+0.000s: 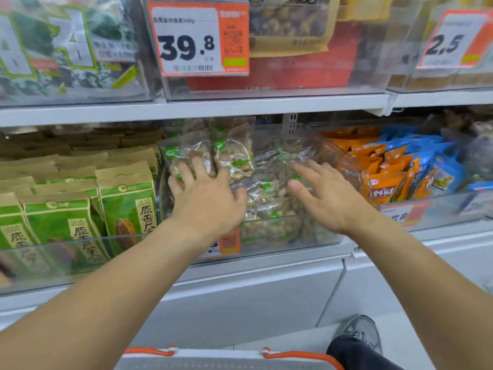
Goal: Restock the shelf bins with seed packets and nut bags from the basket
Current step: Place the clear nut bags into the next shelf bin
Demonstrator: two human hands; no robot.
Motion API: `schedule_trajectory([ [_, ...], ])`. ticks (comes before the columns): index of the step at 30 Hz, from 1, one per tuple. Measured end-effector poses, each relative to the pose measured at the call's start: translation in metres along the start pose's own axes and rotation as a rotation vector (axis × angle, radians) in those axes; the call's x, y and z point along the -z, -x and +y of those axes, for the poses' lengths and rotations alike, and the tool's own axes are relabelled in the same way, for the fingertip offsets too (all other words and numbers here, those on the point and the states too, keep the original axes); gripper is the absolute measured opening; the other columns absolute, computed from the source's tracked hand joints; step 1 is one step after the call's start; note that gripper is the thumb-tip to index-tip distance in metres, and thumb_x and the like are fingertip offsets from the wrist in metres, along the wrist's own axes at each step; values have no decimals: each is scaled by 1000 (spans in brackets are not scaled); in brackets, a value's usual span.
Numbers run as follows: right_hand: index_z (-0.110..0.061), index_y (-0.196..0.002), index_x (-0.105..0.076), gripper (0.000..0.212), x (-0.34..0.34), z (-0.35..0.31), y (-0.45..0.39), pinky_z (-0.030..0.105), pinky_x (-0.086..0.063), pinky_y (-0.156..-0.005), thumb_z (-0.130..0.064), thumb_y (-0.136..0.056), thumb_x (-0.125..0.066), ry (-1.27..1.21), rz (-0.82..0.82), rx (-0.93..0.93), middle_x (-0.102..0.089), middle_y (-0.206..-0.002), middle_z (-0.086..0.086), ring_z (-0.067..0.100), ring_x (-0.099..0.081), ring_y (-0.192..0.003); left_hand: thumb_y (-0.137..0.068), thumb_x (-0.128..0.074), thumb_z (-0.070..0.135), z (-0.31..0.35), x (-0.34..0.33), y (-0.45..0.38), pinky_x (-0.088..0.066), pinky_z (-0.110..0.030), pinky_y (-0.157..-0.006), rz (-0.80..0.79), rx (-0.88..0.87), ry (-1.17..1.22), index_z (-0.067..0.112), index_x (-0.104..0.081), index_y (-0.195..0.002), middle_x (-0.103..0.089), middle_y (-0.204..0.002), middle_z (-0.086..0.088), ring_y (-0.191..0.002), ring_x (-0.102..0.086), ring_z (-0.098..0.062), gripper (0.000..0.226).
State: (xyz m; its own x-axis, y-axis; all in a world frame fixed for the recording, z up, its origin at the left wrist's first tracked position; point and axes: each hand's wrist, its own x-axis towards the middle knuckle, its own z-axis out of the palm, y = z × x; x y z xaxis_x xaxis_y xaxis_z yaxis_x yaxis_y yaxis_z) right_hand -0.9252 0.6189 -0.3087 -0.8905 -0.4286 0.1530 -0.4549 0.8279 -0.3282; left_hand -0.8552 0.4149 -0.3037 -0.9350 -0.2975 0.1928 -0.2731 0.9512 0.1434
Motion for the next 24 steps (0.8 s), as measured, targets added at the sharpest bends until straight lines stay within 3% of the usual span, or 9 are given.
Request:
schedule_trajectory([
  [3, -36, -159, -12, 68, -10, 6, -2, 42, -9, -121, -67, -98, -9, 208, -106, -17, -14, -167, 0, 21, -12, -153, -97, -30, 51, 1, -4, 1, -6, -64, -117, -48, -8, 14, 21, -30, -148, -2, -158, -24, -145, 7, -49, 59],
  [7, -34, -158, -19, 71, -12, 7, -6, 43, -11, -122, -68, -97, -8, 120, -73, -24, -21, -165, -1, 21, -16, -153, -97, -34, 52, -1, 0, 3, -5, -62, -118, -78, -17, 54, 22, -30, -147, -2, -159, -22, -146, 6, -47, 59],
  [9, -28, -155, -31, 73, -14, 5, -2, 46, -17, -122, -64, -95, -13, 28, 54, -5, -31, -162, 1, 27, -23, -150, -97, -37, 52, -4, 4, 5, -6, -59, -119, -68, -29, 100, 23, -33, -146, -5, -159, -20, -147, 5, -44, 57],
  [12, -21, -145, -47, 51, -10, -18, -2, 45, -29, -117, -47, -103, -34, -158, 265, 107, -46, -151, 3, 29, -36, -142, -96, -46, 43, -14, 6, 10, -13, -52, -118, 30, -66, 186, 18, -41, -140, -13, -156, -16, -146, -4, -38, 51],
  [14, -22, -144, -49, 42, -8, -43, -7, 40, -31, -115, -33, -104, -44, -216, 308, 201, -46, -150, 5, 27, -37, -140, -95, -48, 39, -22, 4, 13, -21, -49, -117, 119, -86, 212, 11, -46, -137, -16, -154, -15, -144, -10, -35, 50],
  [19, -33, -157, -21, 61, -28, -82, -24, 47, -37, -113, -36, -102, -47, -208, 42, 256, -16, -164, 10, 34, -28, -147, -86, -25, 55, -33, 3, 15, -28, -49, -114, 129, -158, 123, 13, -42, -145, -23, -150, -16, -142, -12, -31, 74],
  [24, -27, -157, -24, 59, -38, -95, -34, 49, -35, -113, -38, -103, -42, -96, 1, 113, -14, -162, 19, 39, -28, -142, -92, -30, 50, -40, 6, 7, -12, -44, -120, 40, -226, 97, 16, -35, -150, -14, -157, -13, -146, -2, -29, 67],
])
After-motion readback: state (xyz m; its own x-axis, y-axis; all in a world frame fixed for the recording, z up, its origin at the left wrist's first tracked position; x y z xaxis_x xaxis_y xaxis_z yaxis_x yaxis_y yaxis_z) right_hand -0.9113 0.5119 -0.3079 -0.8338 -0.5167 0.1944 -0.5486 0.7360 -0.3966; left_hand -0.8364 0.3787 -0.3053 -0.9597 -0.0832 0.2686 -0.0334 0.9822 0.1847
